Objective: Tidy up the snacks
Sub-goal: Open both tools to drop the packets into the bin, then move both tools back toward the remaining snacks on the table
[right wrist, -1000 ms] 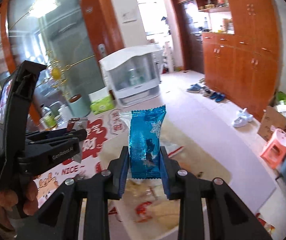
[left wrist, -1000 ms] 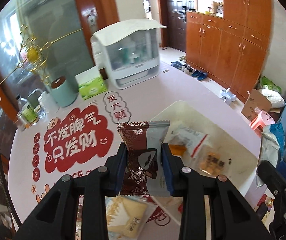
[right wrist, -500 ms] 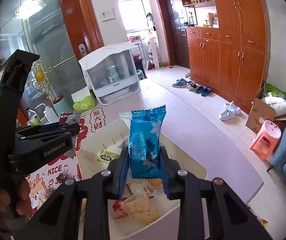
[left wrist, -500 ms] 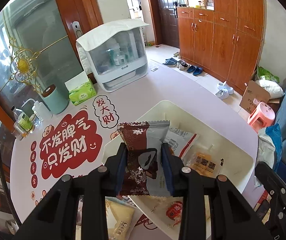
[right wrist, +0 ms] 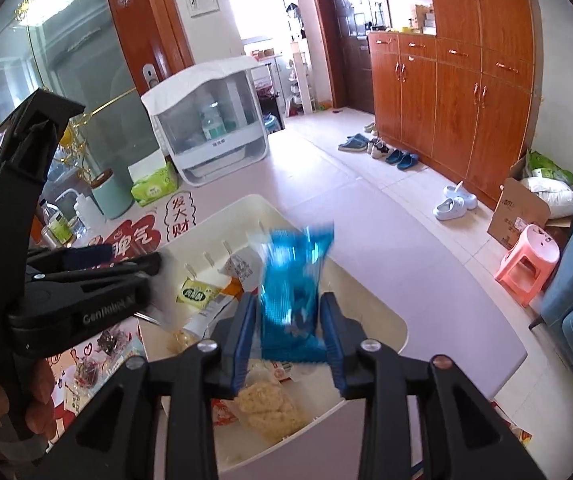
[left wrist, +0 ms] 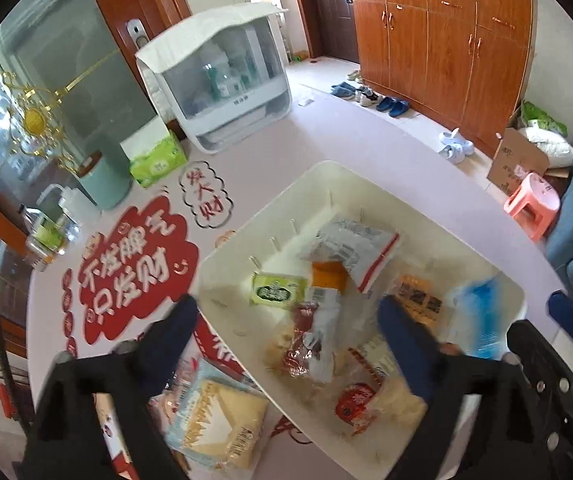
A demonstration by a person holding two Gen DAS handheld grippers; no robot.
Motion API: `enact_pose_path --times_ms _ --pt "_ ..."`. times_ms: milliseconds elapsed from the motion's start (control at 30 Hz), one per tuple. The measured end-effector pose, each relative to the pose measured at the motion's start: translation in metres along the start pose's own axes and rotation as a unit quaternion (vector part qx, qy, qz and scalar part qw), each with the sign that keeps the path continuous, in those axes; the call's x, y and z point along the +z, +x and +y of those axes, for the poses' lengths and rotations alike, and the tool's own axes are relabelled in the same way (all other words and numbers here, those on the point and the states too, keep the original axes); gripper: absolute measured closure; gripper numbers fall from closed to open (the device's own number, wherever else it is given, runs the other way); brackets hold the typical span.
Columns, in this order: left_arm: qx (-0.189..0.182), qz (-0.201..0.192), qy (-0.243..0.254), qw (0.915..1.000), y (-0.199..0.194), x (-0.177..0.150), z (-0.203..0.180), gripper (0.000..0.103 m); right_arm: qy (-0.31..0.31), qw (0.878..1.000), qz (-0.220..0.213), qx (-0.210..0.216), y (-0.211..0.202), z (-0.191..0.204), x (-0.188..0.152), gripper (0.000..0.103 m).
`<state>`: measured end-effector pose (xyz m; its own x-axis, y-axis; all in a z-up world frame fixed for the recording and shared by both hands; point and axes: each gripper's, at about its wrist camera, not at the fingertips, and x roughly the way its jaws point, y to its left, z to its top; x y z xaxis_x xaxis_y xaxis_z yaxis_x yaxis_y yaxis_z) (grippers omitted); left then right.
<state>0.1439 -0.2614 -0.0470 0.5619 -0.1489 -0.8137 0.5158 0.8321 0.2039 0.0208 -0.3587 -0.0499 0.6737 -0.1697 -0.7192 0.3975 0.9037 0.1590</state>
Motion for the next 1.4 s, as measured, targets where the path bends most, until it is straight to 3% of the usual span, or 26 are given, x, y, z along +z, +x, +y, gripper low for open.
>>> enact_pose_path --times_ms 100,833,1400 --pt "0.019 -0.003 0.016 0.9997 0.000 -0.001 -0.003 0.010 0.004 1.000 -0.004 -0.001 0.000 0.000 0.000 0.046" --pt "0.016 0.002 -0.007 0.9998 -0.011 -0.012 0.013 0.010 -0.007 1.000 -0.004 0.013 -0.004 0.012 -0.001 0.046" --pt "0.056 -0.012 -0.088 0.9944 -0.050 -0.049 0.075 0.010 -0.062 0.996 -0.007 0.063 -0.017 0.057 -0.007 0.046"
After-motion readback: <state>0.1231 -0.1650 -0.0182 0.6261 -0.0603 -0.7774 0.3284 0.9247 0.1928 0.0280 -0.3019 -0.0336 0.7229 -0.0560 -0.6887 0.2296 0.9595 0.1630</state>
